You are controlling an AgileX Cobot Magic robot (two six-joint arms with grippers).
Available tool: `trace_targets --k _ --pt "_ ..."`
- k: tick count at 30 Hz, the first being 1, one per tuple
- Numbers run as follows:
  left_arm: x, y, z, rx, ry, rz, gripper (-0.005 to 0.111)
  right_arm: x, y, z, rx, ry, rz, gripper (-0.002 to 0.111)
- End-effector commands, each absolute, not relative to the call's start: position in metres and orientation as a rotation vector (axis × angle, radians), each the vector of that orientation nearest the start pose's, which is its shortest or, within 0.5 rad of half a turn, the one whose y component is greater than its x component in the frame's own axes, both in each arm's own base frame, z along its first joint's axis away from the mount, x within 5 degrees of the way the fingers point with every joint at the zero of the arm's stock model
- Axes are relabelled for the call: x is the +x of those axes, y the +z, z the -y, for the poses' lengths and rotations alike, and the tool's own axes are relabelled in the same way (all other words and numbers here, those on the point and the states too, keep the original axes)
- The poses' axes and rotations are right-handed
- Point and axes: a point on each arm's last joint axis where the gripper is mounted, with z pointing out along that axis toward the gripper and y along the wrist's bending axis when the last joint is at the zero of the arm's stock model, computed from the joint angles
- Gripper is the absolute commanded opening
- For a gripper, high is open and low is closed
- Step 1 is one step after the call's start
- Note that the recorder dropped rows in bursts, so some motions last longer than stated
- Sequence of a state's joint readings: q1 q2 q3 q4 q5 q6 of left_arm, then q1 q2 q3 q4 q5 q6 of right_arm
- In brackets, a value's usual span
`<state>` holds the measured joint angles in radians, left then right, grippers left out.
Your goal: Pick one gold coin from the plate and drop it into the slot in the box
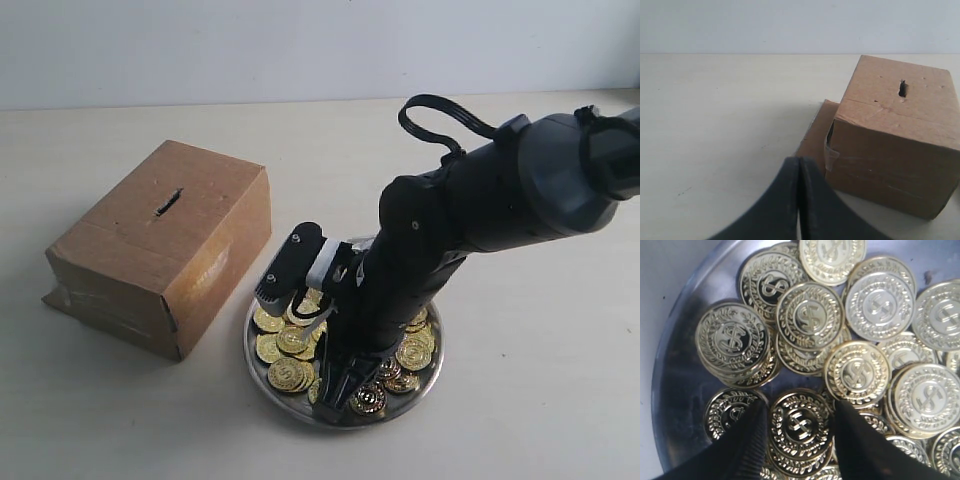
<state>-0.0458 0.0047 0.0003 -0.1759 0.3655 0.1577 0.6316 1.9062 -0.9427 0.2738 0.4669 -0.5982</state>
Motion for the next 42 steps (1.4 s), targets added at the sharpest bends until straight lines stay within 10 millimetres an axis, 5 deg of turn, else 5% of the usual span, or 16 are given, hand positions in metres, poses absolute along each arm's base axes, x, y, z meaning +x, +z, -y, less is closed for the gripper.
trace_targets --k 1,10,16,23,30,40,42 --pt "0.053 0.182 0.008 0.075 -0.091 -1.832 0.0 0.256 0.104 -0.202 -1.409 0.224 -2.587 0.02" --pt "0.053 0.182 0.008 0.075 -0.091 -1.832 0.0 0.257 0.122 -0.202 -1.403 0.225 -2.524 0.02" --pt "0.053 0.182 0.008 0.075 -0.091 -1.832 0.0 0.255 0.148 -0.201 -1.416 0.222 -2.429 0.02" --pt "0.053 0.182 0.008 0.075 -0.091 -1.832 0.0 0.239 0.181 -0.196 -1.675 0.263 -2.266 0.02" --pt "0.053 0.182 0.008 0.075 -0.091 -1.832 0.0 0.23 0.212 -0.196 -1.636 0.333 -2.159 0.02" --pt "0.054 0.185 0.007 0.107 -0.055 -1.793 0.0 0.229 0.221 -0.195 -1.613 0.328 -2.128 0.02" --pt "0.055 0.192 0.01 -0.067 -0.251 -1.722 0.0 0.229 0.221 -0.195 -1.615 0.327 -2.126 0.02"
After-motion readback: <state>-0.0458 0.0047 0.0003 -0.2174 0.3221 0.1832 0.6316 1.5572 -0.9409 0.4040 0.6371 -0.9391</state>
